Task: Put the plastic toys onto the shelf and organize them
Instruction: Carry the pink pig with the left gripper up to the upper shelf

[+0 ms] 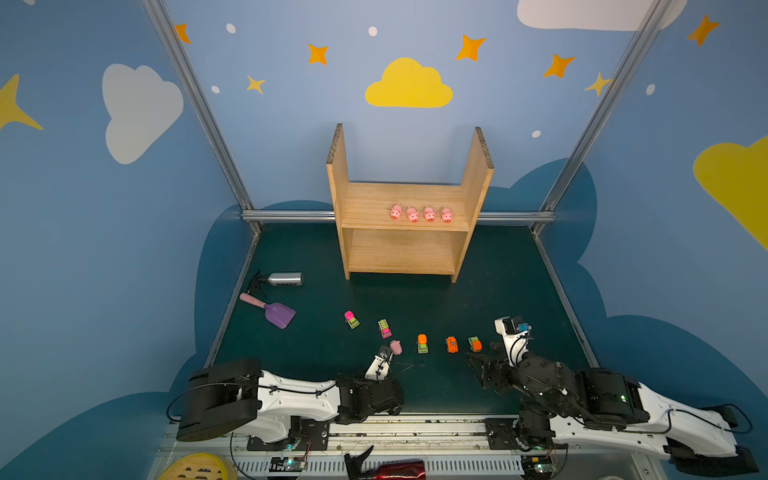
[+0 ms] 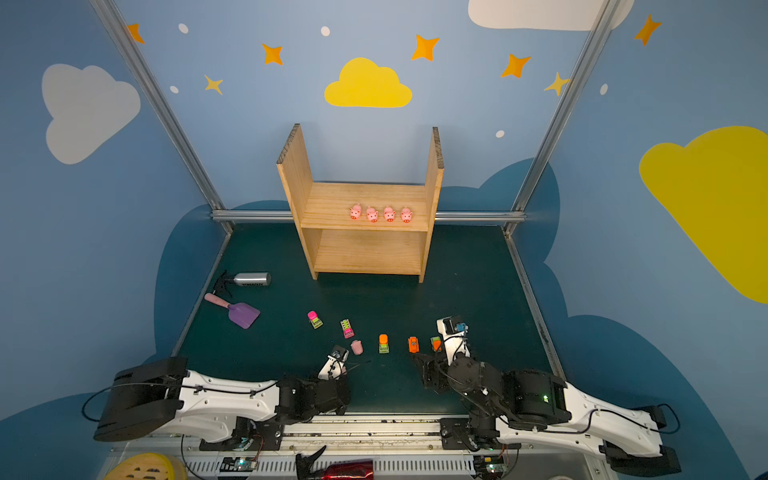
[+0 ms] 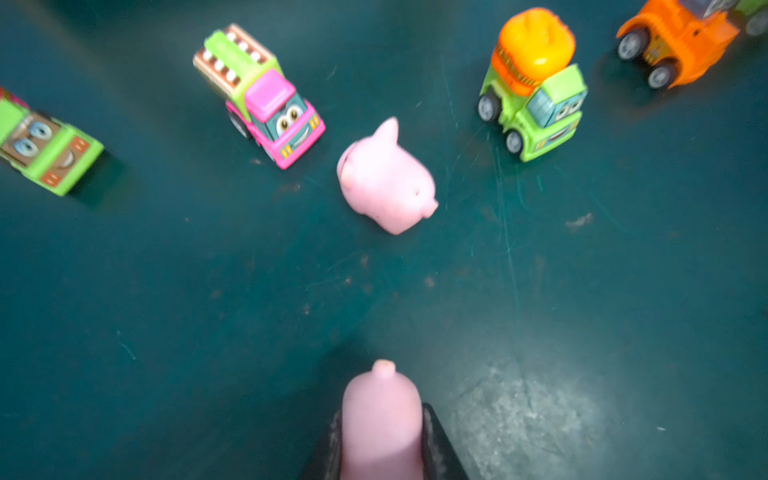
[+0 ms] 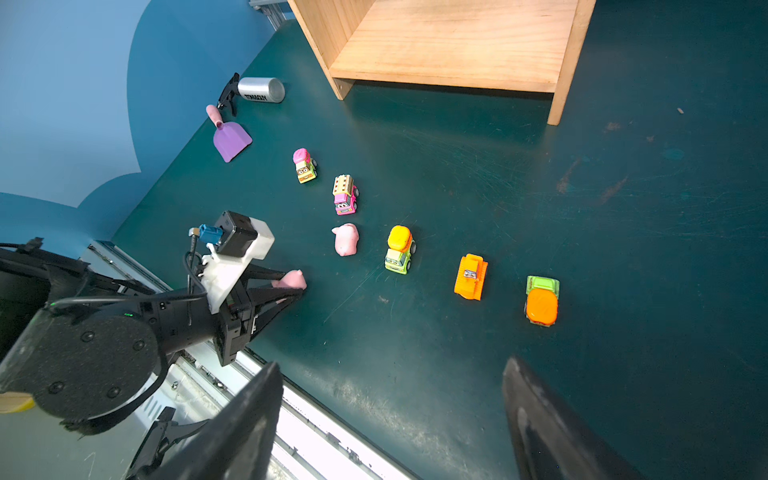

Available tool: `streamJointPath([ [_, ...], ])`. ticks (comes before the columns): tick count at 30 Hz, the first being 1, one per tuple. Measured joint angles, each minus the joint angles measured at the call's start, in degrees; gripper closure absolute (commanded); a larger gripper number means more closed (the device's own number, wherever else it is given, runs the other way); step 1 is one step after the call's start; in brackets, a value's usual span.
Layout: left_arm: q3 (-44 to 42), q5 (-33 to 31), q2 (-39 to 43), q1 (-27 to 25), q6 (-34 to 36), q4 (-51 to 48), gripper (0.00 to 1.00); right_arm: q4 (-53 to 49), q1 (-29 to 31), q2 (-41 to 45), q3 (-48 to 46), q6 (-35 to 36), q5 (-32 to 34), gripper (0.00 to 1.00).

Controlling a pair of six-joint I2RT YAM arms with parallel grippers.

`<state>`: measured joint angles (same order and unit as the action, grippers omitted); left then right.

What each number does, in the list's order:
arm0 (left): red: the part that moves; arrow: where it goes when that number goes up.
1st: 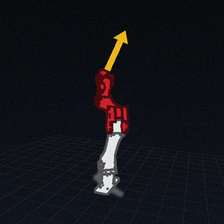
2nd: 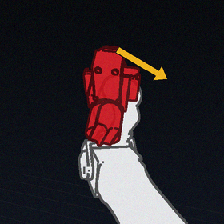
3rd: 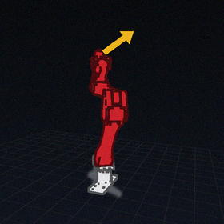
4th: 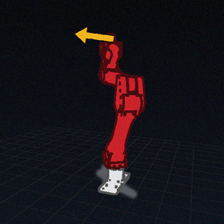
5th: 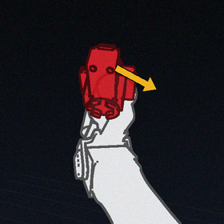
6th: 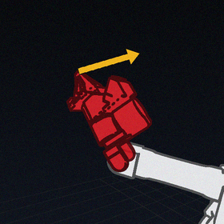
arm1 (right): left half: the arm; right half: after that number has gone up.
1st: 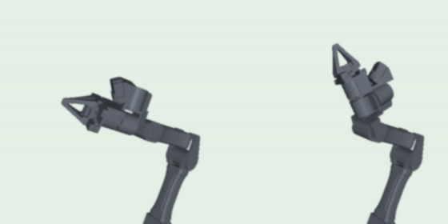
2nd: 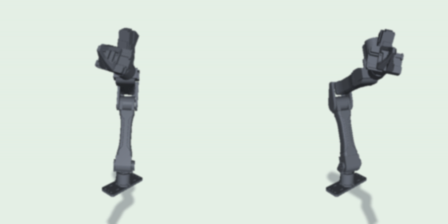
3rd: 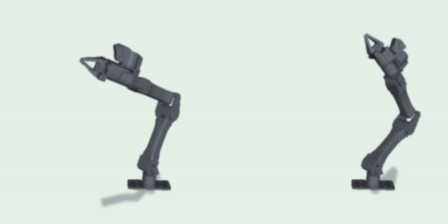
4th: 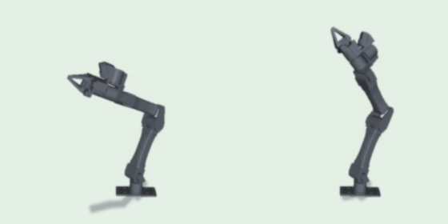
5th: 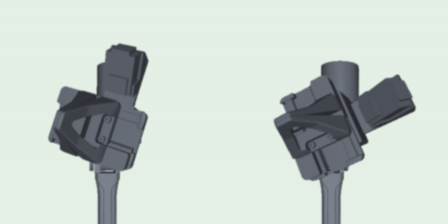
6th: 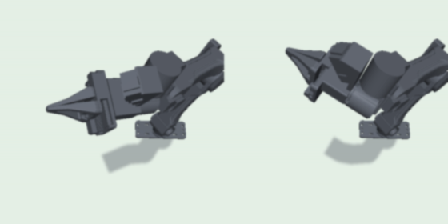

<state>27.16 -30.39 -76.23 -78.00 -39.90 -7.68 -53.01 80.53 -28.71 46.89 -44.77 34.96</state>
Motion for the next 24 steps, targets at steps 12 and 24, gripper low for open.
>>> streamJointPath([
  [12, 14.8, -0.9, 1.0, 5.6, 0.5, -17.4, 0.74, -0.2, 0.0, 0.2, 0.4, 1.9, 0.3, 0.18],
  [24, 40.8, -1.5, 1.0, 19.5, 8.0, -35.3, 0.74, -0.9, 0.0, -3.2, 9.2, 8.4, 2.9, 0.18],
])
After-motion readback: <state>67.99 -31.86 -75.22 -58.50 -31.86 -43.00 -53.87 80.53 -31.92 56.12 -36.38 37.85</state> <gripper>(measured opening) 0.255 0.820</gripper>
